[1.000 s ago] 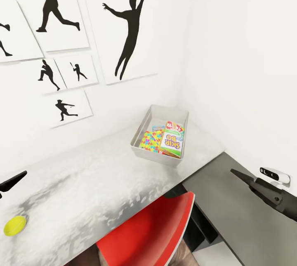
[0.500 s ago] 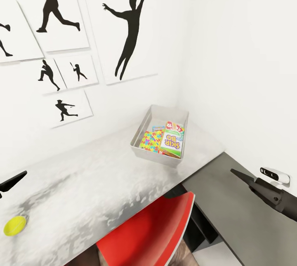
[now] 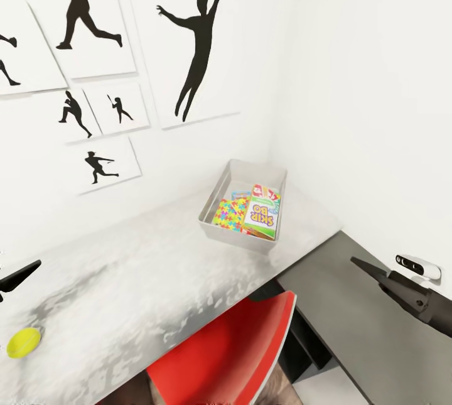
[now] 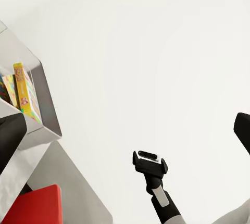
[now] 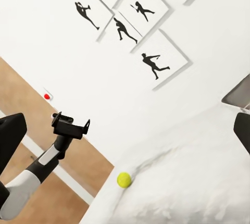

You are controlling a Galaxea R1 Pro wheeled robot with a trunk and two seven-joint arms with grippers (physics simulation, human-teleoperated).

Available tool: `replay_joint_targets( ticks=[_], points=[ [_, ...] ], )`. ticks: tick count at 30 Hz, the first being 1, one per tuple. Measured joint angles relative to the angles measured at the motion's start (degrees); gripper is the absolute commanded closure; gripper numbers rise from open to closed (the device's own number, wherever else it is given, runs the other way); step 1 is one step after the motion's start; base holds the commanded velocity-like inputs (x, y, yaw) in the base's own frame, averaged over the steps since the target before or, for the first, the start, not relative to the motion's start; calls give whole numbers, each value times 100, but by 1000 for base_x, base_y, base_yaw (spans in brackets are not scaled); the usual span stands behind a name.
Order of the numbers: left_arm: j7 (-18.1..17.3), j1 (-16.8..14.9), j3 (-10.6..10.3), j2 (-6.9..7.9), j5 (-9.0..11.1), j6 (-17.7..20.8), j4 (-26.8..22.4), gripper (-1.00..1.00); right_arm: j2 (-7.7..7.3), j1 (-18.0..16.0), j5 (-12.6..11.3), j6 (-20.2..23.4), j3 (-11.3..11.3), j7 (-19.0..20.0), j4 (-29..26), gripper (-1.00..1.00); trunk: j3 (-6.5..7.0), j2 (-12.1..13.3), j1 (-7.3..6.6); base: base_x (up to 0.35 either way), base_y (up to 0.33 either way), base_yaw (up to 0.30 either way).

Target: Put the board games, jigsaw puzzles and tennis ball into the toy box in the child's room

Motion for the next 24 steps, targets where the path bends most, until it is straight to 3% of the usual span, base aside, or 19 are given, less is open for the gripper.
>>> replay_joint_targets(
  ticks=[12, 24],
  points=[
    [1, 2, 0, 0, 6, -1, -1, -100, 127, -1, 3, -5, -116, 10, -27, -100, 49, 0, 0, -233, 36, 154],
    [-16, 9, -1, -1, 9, -124, -1, -100, 172, 0, 0, -162, -133, 25, -28, -100, 149, 0, -2, -30, 2, 124]
  ],
)
